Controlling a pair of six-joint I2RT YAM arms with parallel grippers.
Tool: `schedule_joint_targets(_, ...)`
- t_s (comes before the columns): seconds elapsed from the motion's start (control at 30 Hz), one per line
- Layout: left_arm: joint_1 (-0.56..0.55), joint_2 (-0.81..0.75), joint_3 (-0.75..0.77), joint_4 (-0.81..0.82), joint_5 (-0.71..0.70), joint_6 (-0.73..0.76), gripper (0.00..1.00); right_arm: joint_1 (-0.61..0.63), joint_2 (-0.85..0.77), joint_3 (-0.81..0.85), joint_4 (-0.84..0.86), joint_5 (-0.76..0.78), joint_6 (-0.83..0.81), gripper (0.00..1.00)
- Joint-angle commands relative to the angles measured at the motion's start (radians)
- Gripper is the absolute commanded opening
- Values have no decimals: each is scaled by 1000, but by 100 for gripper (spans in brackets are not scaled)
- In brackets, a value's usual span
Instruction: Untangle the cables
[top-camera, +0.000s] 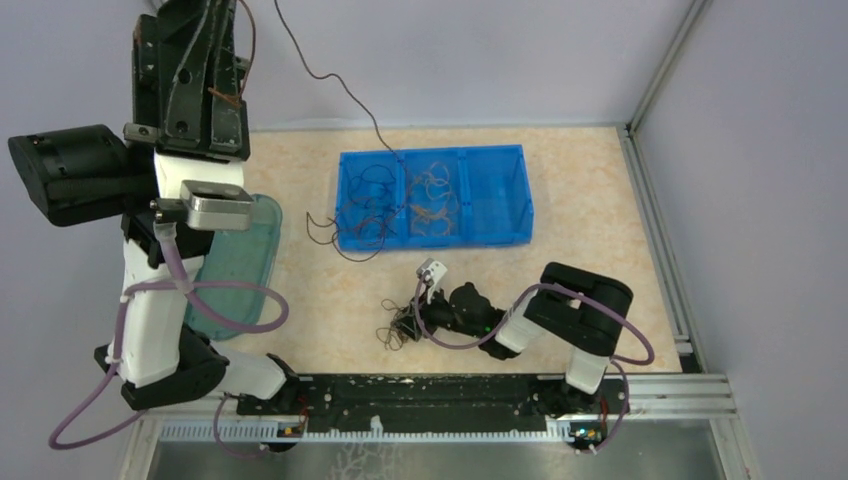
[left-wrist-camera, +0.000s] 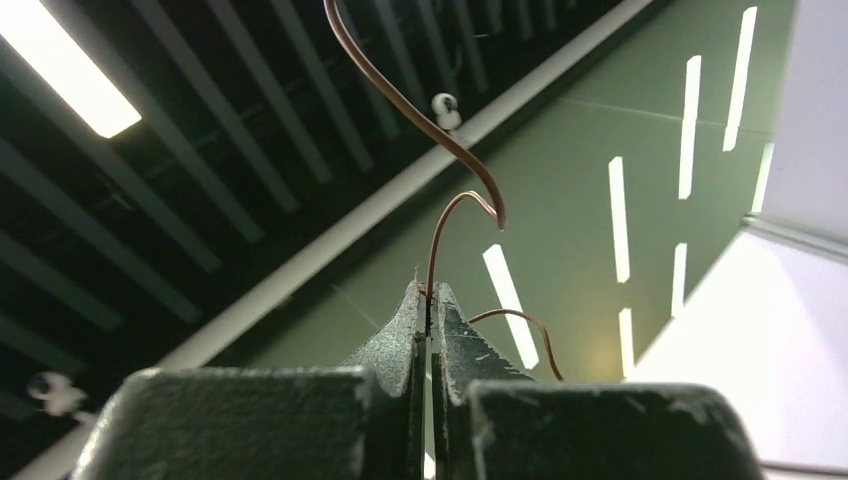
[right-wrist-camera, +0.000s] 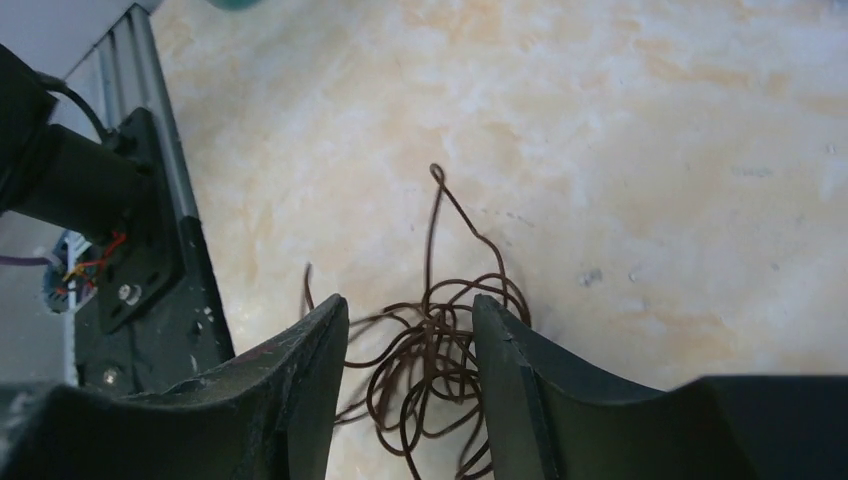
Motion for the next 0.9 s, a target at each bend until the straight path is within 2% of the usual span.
schedule_joint_targets(0.0, -5, 34, 97, 66, 50, 140, 0, 14, 19, -39, 156, 67, 20, 49)
schedule_joint_targets(0.13, -6, -4, 20, 26, 48, 162, 0, 14, -90, -62, 129, 104, -6, 56)
schedule_joint_targets(0.23, -6, -58, -80, 10, 54, 175, 0, 14, -277, -36, -4, 134, -53, 65)
schedule_joint_targets(0.37, -6, -95, -166, 14, 59, 179, 0, 14, -519, 29, -209, 142, -120, 69)
schedule_joint_targets(0.5, -6, -111, -205, 12, 58, 161, 0, 14, -691, 70, -345, 136, -173, 73)
schedule_joint_targets(0.73, -6, -161, -317, -15, 48, 121, 0, 14, -832, 212, -482, 64, -265, 78)
schedule_joint_targets(0.87, -6, -198, -393, -104, 51, 86, 0, 14, -858, 292, -491, 40, -272, 80)
